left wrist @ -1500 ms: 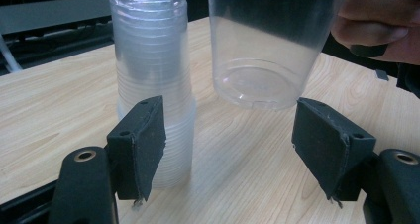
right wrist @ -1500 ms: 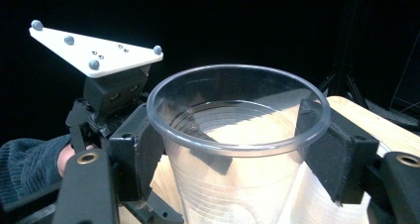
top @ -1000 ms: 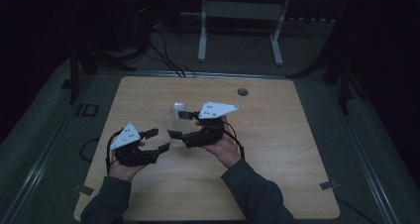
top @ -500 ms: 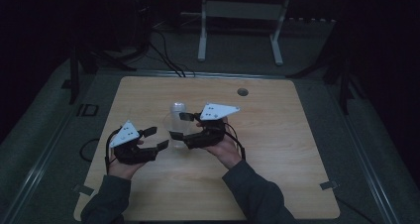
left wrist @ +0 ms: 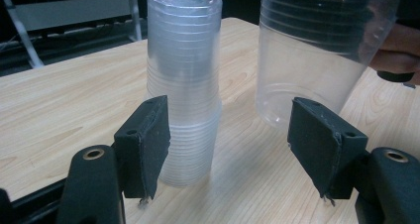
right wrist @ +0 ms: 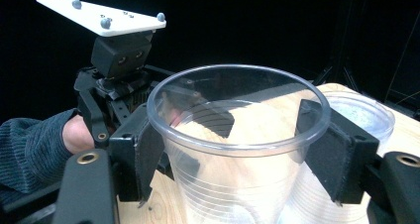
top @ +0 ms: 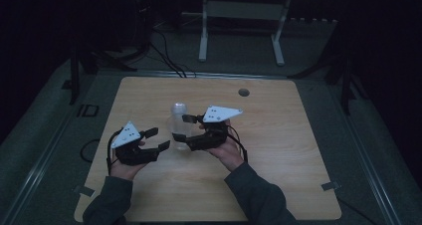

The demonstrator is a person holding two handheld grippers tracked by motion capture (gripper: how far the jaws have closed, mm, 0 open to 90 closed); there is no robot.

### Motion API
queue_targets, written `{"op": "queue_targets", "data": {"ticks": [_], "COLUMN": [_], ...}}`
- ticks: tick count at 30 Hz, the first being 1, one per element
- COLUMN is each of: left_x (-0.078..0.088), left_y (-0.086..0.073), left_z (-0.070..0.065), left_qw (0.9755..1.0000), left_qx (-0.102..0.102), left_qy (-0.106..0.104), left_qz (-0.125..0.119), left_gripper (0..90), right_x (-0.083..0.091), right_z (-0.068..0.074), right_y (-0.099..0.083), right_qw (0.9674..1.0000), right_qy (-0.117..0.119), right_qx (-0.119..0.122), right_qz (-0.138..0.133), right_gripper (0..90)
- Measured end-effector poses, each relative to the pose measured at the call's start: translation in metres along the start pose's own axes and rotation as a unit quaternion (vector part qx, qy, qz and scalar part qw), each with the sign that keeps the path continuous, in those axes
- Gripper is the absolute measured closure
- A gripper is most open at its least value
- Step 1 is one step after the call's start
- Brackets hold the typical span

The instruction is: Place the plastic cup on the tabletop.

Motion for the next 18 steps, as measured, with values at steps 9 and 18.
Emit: {"op": "queue_targets", "data": {"ticks": [9,18], "left_x": [0.002,0.005], "left_y": [-0.001,-0.002], "left_z": [0.001,0.003], "left_qw": [1.0000,0.9999], "left_qx": [0.001,0.004], "left_qy": [0.003,0.009], "left_qz": [-0.002,-0.006], "left_gripper": [33.6,34.1], "right_x": [-0.004,-0.006], "right_z": [0.000,0.000], "right_y": [-0.011,-0.016], "right_qw": [0.9999,0.9999], "right_qy": [0.003,0.006], "right_qx": [-0.006,-0.006], "right_qz": [0.008,0.006], "right_gripper": [28.4,28.5]}}
Point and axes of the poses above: each handheld gripper's, and its own axes: x roughly backward along the jaws, y roughly out of its top, z roughly to its left, the point moved 2 cm from there along -x, roughly forward along the jaws, and after that the axes turned 12 degrees about -x, right-handed, at the moved point
